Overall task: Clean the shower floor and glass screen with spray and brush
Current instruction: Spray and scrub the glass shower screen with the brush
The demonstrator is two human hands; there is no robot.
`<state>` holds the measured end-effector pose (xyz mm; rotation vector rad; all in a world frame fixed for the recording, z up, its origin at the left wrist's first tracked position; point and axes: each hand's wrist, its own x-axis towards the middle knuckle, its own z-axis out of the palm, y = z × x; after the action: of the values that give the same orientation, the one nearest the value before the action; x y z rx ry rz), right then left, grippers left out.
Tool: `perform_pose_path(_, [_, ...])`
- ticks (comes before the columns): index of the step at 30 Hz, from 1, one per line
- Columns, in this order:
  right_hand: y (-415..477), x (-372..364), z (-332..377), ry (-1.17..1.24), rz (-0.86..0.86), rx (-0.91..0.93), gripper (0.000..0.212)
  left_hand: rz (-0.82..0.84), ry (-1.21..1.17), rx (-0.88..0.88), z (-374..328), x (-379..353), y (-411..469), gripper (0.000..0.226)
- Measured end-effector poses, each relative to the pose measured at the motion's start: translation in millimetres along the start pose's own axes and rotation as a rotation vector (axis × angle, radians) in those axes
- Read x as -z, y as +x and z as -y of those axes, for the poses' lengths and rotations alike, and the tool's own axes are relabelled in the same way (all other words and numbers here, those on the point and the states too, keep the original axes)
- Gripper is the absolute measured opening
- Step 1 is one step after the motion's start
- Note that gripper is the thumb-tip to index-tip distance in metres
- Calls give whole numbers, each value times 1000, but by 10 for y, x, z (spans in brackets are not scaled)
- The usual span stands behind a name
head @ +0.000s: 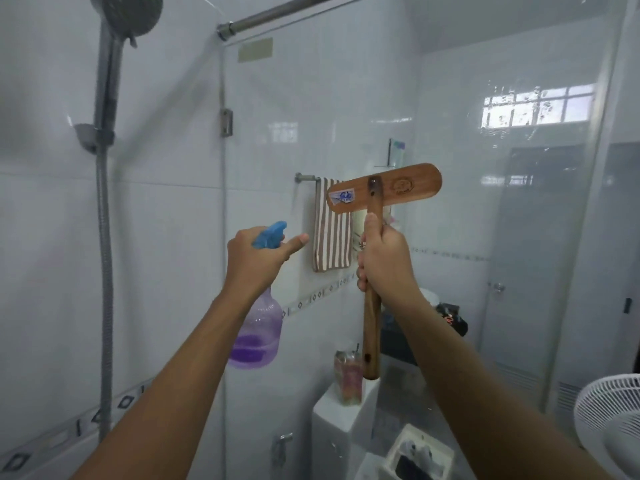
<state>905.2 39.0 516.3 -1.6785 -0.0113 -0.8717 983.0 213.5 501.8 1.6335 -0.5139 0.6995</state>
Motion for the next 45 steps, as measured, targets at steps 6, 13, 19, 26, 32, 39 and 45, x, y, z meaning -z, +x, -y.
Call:
perform_pose_path(6, [307,-366,170,4,-29,25,47,-23,-34,7,112,127,264,43])
perform_pose_path(13, [659,-699,468,-15,-40,77,49,5,-33,-7,238,334,569,40])
perform_pose_path(19, [755,-913,462,-33,-44,87,46,-64,-51,-45,347,329,706,39])
perform_pose_path(26, [72,-1310,-717,-91,-55,54,43,-111,-34,-59,635,494,763,34])
perform_pose_path(32, [277,-1755,-674,-50,10,-21,49,-116,31,-107,760,695,815,29])
perform_pose_path(39, [976,-2010,251,-50,-1,17,48,-126,59,-95,841,907,908,28])
perform_pose_path(45, [85,-2229,-1082,-87,-10,-66,42,-121,77,-58,949,1005,829,32])
